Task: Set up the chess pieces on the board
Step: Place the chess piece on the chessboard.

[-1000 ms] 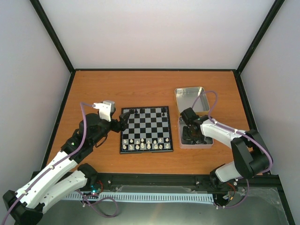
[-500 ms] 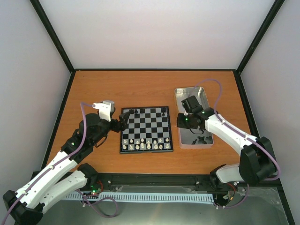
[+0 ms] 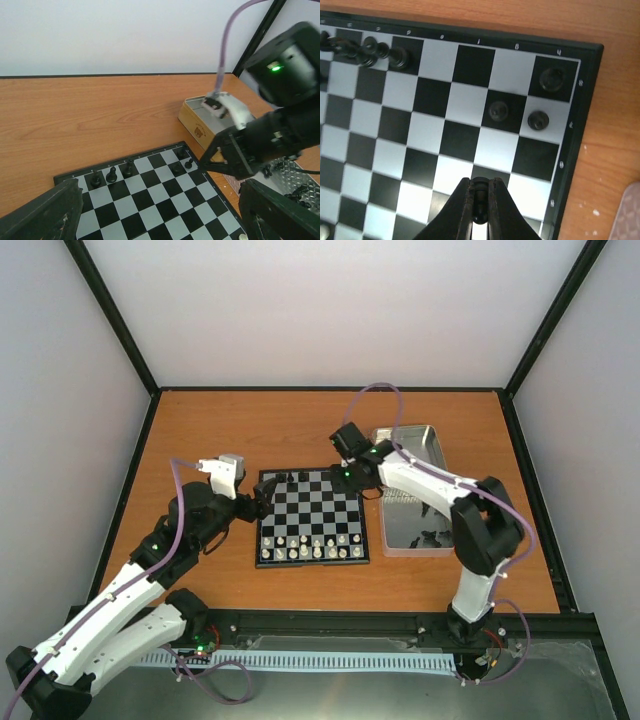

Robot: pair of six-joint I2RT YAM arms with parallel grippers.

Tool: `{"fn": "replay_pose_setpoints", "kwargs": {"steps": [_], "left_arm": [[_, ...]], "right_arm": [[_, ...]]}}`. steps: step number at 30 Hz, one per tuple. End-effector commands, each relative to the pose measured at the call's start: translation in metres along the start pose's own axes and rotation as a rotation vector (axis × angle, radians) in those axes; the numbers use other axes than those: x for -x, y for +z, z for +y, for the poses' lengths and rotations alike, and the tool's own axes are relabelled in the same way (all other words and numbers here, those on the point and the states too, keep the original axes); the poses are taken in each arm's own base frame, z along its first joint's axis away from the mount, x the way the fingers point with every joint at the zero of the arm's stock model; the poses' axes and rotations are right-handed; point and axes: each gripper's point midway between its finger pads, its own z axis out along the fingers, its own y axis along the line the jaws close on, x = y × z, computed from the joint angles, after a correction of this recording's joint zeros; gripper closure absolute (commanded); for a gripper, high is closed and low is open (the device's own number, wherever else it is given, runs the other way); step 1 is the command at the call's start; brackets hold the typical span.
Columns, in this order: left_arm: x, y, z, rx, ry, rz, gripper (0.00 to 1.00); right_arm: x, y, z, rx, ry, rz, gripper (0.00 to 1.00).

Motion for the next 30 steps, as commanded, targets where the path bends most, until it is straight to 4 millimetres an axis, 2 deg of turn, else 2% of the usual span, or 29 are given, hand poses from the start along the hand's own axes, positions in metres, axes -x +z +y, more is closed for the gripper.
{"fn": "replay_pose_setpoints", "kwargs": {"steps": [1, 6, 13, 30], "left_arm": [[0.008, -0.004, 0.000, 0.002, -0.017, -0.036, 0.14], [0.009, -0.006, 0.001, 0.004, -0.021, -0.044, 0.14], [0.010, -0.006, 0.000, 0.001, -0.021, -0.047, 0.14], [0.009, -0.004, -0.001, -0.005, -0.022, -0.044, 0.14]], "right_arm": [[0.006, 0.016, 0.000, -0.133, -0.077, 0.019, 0.94], [0.018, 0.033, 0.011, -0.170, -0.110, 0.021, 0.94], [0.016, 0.065, 0.016, -0.173, -0.125, 0.070, 0.93], [0.017, 0.090, 0.018, -0.177, -0.136, 0.088, 0.91]]}}
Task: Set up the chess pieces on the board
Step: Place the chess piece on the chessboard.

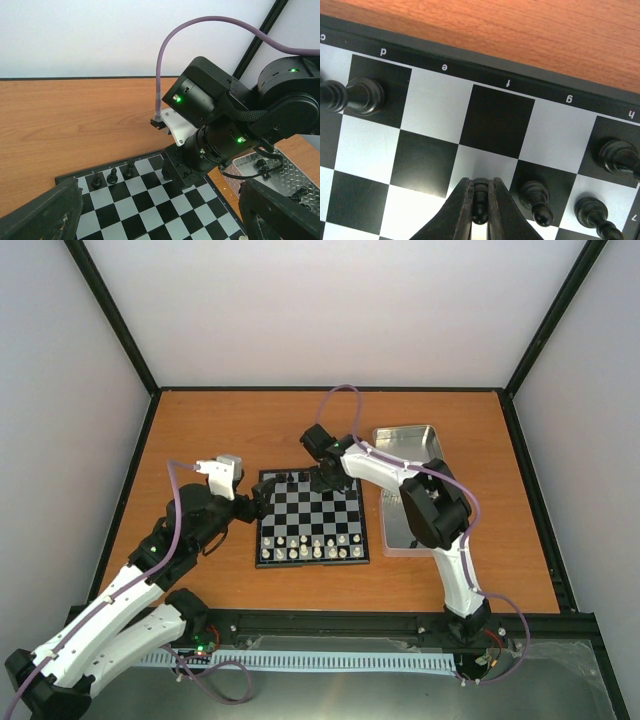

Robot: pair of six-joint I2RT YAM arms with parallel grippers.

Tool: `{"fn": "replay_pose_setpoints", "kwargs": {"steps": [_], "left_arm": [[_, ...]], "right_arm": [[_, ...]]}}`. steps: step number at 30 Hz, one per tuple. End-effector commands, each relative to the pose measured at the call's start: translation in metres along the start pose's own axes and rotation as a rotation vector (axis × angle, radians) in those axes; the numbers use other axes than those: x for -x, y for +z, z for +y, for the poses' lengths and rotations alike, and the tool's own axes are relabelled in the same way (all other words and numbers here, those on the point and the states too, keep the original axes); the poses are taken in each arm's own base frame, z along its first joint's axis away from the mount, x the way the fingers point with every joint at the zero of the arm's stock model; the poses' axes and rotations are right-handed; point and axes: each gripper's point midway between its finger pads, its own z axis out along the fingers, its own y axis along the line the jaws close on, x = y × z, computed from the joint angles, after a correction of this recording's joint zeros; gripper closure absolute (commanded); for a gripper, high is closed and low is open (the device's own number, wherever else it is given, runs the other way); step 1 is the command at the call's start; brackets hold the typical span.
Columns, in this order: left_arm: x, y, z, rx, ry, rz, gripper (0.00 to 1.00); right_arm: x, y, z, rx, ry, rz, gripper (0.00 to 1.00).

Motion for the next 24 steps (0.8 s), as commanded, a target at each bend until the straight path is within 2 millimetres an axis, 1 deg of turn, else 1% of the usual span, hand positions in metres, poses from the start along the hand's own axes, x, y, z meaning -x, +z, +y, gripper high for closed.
{"fn": "replay_pose_setpoints", "kwargs": {"steps": [1, 5, 8, 10, 13, 14, 17, 19, 21, 22, 23, 24], "left_arm": [[0.007, -0.001, -0.002, -0.008, -0.018, -0.029, 0.14], [0.007, 0.000, -0.002, -0.007, -0.017, -0.026, 0.13], [0.006, 0.001, -0.002, -0.008, -0.016, -0.024, 0.13], [0.007, 0.000, -0.002, -0.006, -0.017, -0.025, 0.13], [0.007, 0.000, -0.002, -0.006, -0.015, -0.027, 0.13], [0.006, 0.000, -0.002, -0.006, -0.016, -0.026, 0.14], [0.008, -0.001, -0.002, -0.006, -0.017, -0.030, 0.13], [0.008, -0.001, -0.002, -0.006, -0.018, -0.032, 0.13], [0.008, -0.002, -0.002, -0.009, -0.019, -0.033, 0.13], [0.008, -0.002, -0.002, -0.009, -0.020, -0.032, 0.13], [0.008, -0.002, -0.003, -0.010, -0.021, -0.032, 0.13], [0.008, -0.003, -0.003, -0.012, -0.021, -0.033, 0.13]], "right_arm": [[0.004, 0.009, 0.004, -0.012, -0.018, -0.003, 0.90], [0.006, 0.009, 0.003, -0.025, -0.018, -0.002, 0.88], [0.010, 0.004, 0.006, -0.014, -0.016, -0.011, 0.80], [0.013, -0.004, 0.009, 0.003, -0.014, -0.019, 0.75], [0.024, -0.026, 0.012, 0.027, -0.005, -0.057, 0.71], [0.030, -0.038, 0.012, 0.035, 0.000, -0.081, 0.70], [0.036, -0.063, 0.008, 0.037, 0.014, -0.131, 0.68], [0.037, -0.080, -0.001, 0.027, 0.033, -0.166, 0.68], [0.029, -0.090, -0.020, -0.006, 0.069, -0.203, 0.68], [0.027, -0.098, -0.033, -0.034, 0.098, -0.241, 0.68], [0.017, -0.100, -0.049, -0.072, 0.124, -0.254, 0.68], [0.003, -0.106, -0.068, -0.113, 0.155, -0.268, 0.68]]}}
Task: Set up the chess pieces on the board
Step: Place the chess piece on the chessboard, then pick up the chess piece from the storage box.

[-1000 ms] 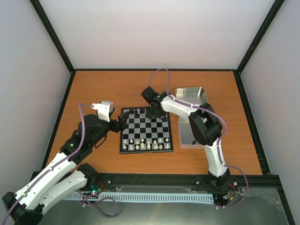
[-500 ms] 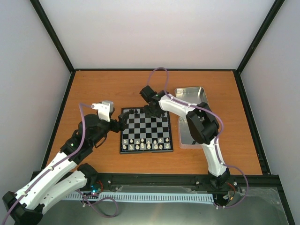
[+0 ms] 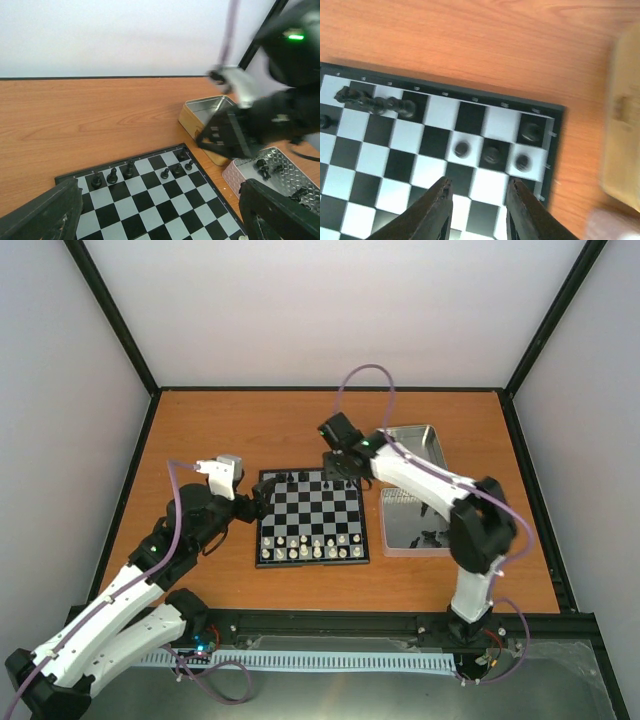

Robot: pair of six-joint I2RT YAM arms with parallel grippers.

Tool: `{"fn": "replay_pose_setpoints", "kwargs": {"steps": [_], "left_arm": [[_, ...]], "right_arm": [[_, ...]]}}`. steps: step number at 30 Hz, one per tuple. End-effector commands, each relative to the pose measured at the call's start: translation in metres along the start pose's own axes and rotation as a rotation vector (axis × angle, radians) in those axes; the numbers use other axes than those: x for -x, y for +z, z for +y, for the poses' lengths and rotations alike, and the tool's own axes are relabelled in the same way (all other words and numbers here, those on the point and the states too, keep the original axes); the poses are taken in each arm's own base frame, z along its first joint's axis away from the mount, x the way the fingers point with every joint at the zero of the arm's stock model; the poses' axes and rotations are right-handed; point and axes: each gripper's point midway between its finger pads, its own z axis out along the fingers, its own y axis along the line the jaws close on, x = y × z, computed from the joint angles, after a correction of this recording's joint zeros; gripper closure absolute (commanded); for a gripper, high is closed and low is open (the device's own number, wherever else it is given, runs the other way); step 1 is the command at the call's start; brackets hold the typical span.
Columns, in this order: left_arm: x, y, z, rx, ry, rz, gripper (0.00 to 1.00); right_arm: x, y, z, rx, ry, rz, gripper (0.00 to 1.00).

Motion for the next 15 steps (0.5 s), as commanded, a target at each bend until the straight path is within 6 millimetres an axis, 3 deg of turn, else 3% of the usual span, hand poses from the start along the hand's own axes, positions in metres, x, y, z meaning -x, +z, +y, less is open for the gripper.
{"fn": "replay_pose_setpoints", "kwargs": {"steps": [1, 8, 11, 15], "left_arm": [[0.008, -0.003, -0.003, -0.013, -0.020, -0.037, 0.13], [0.006, 0.000, -0.004, -0.019, -0.014, -0.022, 0.13], [0.004, 0.002, -0.005, -0.022, -0.014, -0.014, 0.13], [0.002, 0.003, -0.005, -0.023, -0.014, -0.006, 0.13]], "right_arm": [[-0.018, -0.038, -0.073, -0.170, 0.137, -0.129, 0.68], [-0.096, -0.050, -0.173, -0.349, 0.362, -0.098, 0.64], [-0.120, -0.047, -0.198, -0.389, 0.434, -0.088, 0.63], [-0.136, -0.031, -0.212, -0.378, 0.452, -0.058, 0.64]]}}
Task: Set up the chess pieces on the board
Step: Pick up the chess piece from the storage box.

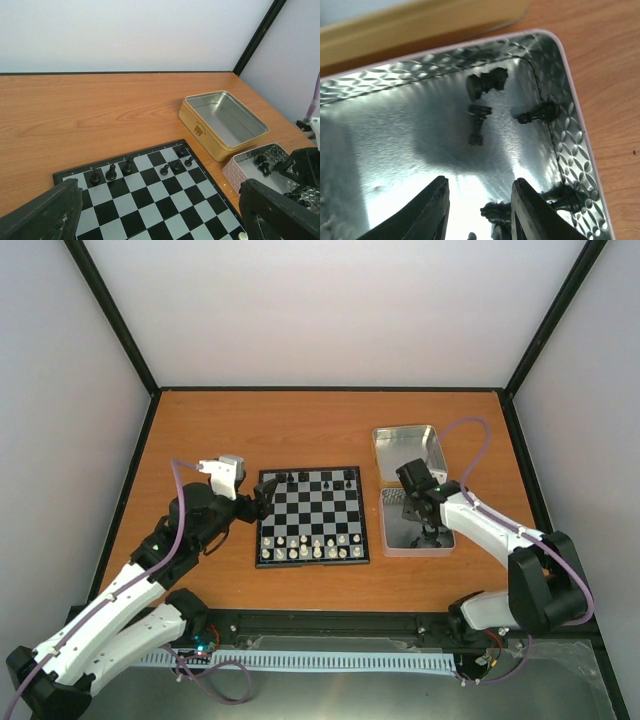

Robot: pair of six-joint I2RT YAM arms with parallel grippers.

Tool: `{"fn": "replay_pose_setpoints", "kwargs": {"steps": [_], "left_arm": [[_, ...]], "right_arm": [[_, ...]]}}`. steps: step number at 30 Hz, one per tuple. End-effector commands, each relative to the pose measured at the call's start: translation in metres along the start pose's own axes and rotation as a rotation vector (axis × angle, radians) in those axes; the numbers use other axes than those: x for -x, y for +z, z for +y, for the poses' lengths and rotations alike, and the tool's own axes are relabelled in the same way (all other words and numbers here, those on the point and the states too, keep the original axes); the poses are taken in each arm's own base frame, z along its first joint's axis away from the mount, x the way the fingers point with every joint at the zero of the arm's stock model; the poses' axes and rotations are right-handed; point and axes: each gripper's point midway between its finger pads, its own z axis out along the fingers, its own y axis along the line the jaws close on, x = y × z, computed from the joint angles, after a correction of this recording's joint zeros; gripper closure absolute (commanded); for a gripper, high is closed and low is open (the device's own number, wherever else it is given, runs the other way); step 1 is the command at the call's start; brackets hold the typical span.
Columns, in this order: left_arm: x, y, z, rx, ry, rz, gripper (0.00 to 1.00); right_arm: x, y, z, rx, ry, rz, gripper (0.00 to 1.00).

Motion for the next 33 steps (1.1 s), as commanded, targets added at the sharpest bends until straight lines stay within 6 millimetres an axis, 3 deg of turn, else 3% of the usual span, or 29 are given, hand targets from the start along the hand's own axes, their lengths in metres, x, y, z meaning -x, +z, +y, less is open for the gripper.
{"fn": "replay_pose_setpoints", "kwargs": {"steps": [1, 10, 19, 24, 29, 33], "left_arm": [[0.005, 0.001, -0.005, -0.020, -0.012, -0.019, 0.13], [0.006, 0.001, -0.004, -0.015, -0.012, -0.021, 0.13], [0.007, 0.000, -0.004, -0.015, -0.009, -0.023, 0.13], [0.008, -0.001, -0.005, -0.019, -0.011, -0.026, 0.13], [0.007, -0.001, -0.008, -0.035, -0.023, -0.022, 0.13], [0.008, 0.004, -0.018, -0.094, -0.042, -0.021, 0.13]], "right_arm": [[0.007, 0.019, -0.007, 0.020, 0.068, -0.017, 0.64], [-0.005, 0.053, 0.008, 0.116, 0.023, 0.091, 0.65], [-0.008, 0.073, -0.012, 0.055, 0.080, 0.114, 0.69], [-0.012, 0.081, -0.006, 0.078, 0.067, 0.132, 0.82], [-0.011, 0.071, -0.001, 0.126, 0.057, 0.135, 0.95], [0.003, 0.041, 0.012, 0.246, 0.033, 0.074, 0.97]]}}
